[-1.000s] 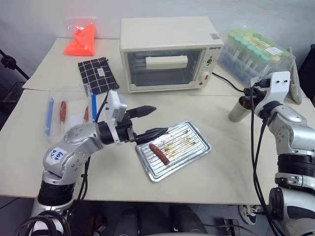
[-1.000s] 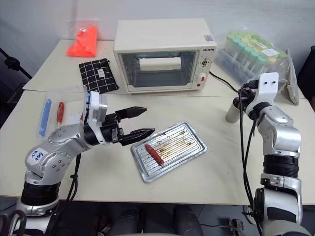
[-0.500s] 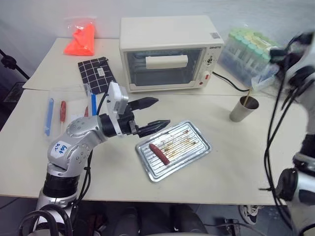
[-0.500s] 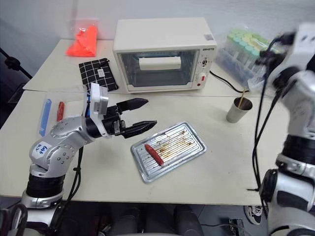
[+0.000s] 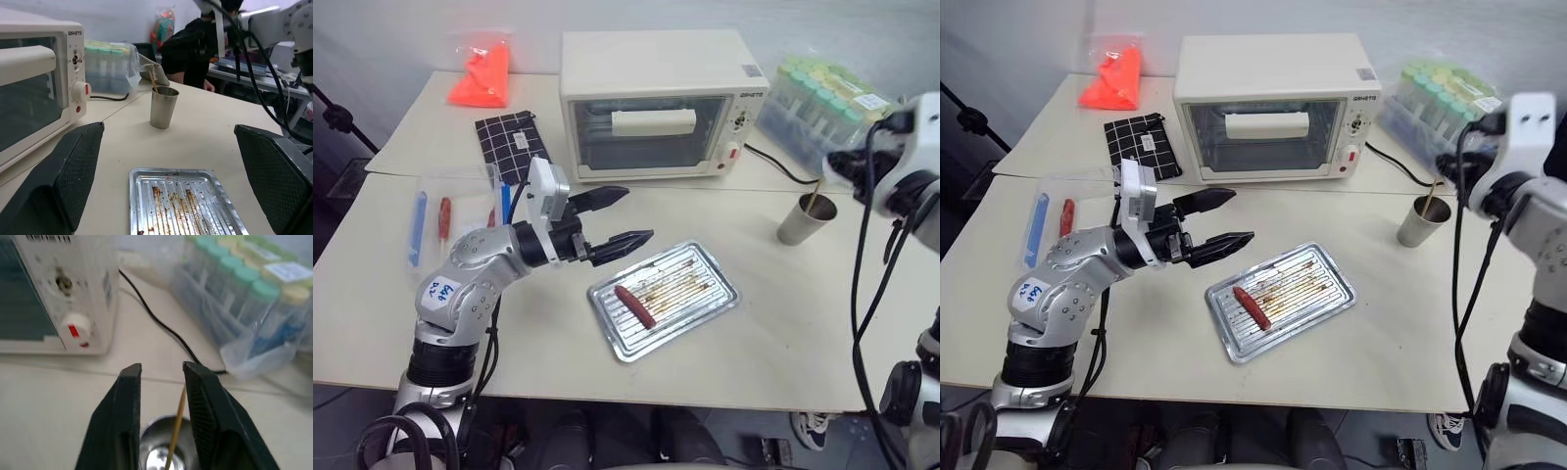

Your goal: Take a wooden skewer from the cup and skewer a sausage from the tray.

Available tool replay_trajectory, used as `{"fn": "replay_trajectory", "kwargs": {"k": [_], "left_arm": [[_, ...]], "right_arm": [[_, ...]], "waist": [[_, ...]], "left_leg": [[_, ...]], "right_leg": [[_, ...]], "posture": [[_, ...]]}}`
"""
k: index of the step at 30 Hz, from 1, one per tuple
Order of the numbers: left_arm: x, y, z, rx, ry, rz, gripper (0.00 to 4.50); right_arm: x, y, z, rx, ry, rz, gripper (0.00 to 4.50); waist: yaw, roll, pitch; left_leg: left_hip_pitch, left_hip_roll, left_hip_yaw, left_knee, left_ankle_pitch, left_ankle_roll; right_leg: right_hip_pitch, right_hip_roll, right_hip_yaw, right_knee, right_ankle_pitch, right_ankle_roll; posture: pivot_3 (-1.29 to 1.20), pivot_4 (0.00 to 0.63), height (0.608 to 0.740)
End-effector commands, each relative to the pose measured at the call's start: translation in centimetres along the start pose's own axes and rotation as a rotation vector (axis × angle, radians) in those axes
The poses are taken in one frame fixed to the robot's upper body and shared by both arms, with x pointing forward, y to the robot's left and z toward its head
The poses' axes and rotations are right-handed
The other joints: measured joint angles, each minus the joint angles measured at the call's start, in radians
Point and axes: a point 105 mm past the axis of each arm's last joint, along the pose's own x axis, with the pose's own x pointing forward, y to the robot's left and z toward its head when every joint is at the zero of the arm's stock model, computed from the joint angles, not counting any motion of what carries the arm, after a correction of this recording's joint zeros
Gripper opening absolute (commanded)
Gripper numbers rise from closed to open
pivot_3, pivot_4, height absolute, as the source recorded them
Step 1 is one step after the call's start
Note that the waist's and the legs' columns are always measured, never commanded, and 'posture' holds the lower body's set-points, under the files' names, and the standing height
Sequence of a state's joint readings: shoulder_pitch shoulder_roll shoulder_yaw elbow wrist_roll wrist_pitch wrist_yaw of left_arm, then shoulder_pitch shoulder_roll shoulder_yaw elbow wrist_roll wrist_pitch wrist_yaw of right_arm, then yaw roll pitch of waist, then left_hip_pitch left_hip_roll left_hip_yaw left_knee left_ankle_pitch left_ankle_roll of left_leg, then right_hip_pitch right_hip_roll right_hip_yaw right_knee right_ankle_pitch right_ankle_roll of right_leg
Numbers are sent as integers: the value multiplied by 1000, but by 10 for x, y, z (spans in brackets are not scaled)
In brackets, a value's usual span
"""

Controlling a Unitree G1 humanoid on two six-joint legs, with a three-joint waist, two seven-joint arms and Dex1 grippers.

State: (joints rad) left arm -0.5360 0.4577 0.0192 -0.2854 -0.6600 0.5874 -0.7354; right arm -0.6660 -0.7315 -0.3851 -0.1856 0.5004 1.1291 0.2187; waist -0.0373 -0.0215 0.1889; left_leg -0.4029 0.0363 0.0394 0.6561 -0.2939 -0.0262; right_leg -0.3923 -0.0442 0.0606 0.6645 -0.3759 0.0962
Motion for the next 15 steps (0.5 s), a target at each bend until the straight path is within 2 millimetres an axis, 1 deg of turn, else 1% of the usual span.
{"fn": "replay_trajectory", "kwargs": {"k": [1,5,8,12,15], "left_arm": [[0,-3,6,37,-16,-6,4500],[0,-3,7,42,-15,-2,4500],[1,-3,8,45,-13,0,4500],[0,-3,9,48,-17,5,4500],[0,-2,10,51,-15,9,4500]], "right_arm": [[7,-6,3,5,-76,-46,1764],[21,-8,-6,28,-79,-56,1764],[32,-11,-16,24,-67,-84,1764],[39,-10,-26,41,-51,-73,1764],[43,-14,-31,38,-49,-90,1764]], "waist": [[-2,0,0],[-1,0,0],[0,0,0],[0,0,0],[1,0,0]], "left_leg": [[-1,0,0,1,0,0],[-1,1,0,5,1,0],[-1,0,0,7,1,0],[-1,0,0,6,1,0],[-1,0,0,7,1,0]], "right_leg": [[-2,1,0,2,0,0],[-2,1,0,5,0,0],[-2,1,0,6,0,0],[-2,1,0,8,0,0],[-2,1,0,9,0,0]], "posture": [[0,150,740],[0,150,740],[0,150,740],[0,150,740],[0,150,740]]}}
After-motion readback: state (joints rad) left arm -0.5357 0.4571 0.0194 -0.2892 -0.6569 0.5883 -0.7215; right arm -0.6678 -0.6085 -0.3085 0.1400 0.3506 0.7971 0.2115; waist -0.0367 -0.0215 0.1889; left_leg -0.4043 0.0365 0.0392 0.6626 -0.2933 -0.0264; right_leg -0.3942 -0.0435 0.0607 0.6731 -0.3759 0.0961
